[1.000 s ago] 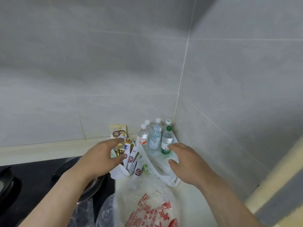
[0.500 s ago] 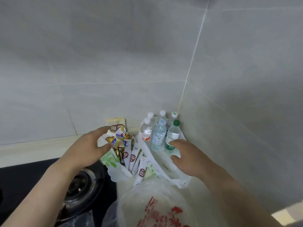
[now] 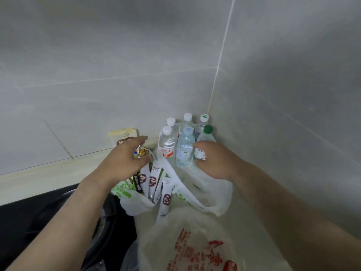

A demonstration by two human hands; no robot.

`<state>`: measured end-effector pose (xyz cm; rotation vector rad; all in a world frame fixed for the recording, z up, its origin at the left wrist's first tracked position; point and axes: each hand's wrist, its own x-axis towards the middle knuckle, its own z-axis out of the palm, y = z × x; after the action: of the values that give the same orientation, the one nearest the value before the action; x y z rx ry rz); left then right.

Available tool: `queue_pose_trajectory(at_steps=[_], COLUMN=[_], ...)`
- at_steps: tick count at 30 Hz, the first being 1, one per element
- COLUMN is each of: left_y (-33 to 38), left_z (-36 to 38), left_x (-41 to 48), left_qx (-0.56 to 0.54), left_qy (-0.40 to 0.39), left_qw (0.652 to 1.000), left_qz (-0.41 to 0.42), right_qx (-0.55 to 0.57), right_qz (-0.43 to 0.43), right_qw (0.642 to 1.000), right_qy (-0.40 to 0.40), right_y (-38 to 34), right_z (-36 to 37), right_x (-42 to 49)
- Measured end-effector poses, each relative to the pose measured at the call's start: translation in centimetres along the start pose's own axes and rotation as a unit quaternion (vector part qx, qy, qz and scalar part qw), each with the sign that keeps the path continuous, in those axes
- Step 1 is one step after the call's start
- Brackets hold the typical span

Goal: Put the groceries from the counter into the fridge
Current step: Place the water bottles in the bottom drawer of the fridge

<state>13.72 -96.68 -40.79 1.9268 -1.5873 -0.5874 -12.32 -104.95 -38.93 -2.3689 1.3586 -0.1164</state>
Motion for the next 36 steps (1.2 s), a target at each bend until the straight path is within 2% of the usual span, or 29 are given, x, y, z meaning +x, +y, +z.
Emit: queue_pose_trajectory(at_steps=[7,18,36], left_y=[1.3,1.1,-0.1], left_z=[3.0,7.1,10.7], left_x=[4.6,8.9,11.5], left_qx=[-0.072,-0.095,-0.087], left_qy=[-0.004,0.007,0.060], left_qw=[0.997,0.988,0.988], left_qz=[-0.041,-0.121,-0.110], right_qx=[0.051,0.117,0.037], right_qz=[0.004,-0.020,-0.056], right_qw=[0.998,0.993,0.997], right_qy=[-0.030,-0.025,0.032], right_y=[1.8,2.3,2.2], right_z=[0.3,-0.1,-0.1], right_x=[3.1,9.4,15.1])
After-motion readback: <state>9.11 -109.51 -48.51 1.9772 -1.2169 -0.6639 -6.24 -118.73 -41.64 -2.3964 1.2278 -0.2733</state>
